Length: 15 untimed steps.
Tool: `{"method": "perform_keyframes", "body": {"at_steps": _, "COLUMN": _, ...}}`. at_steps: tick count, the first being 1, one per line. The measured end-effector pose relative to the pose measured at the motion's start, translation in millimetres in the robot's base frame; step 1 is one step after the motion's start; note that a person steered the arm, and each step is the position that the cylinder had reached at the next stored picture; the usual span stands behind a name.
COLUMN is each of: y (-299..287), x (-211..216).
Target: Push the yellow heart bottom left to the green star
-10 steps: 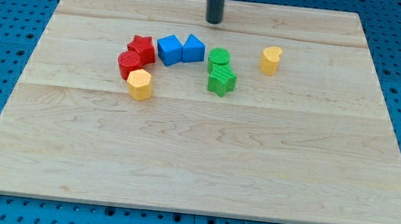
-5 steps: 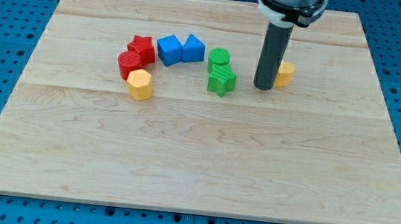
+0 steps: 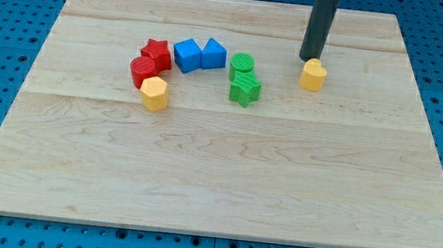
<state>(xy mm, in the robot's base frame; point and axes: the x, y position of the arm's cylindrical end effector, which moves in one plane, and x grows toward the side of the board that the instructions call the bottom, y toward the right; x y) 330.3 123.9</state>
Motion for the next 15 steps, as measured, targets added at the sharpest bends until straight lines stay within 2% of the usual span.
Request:
{"method": "perform_keyframes", "body": {"at_steps": 2, "y": 1, "x": 91}}
{"method": "perform_keyframes", "body": {"at_steps": 3, "y": 4, "x": 111}}
{"method": "perform_keyframes", "body": {"at_steps": 4, "y": 17, "x": 98}}
{"method": "perform_keyframes", "body": {"at_steps": 5, "y": 53, "x": 102}}
{"method": "perform_keyframes", "body": {"at_steps": 6, "y": 71, "x": 137}}
{"method": "perform_keyframes", "body": {"at_steps": 7, "y": 60, "x": 156}}
{"method": "perform_keyframes", "body": {"at_steps": 9, "y": -44, "x": 128}}
{"method": "perform_keyframes", "body": {"at_steps": 10, "y": -77, "x": 128}}
{"method": "perform_keyframes", "body": {"at_steps": 12, "y": -81, "x": 172}}
{"method": "perform_keyframes", "body": {"at_steps": 13, "y": -108, "x": 175}}
{"method": "perform_keyframes", "body": {"at_steps": 14, "y": -133, "x": 158}}
{"method": "perform_keyframes", "body": {"at_steps": 15, "y": -138, "x": 154}}
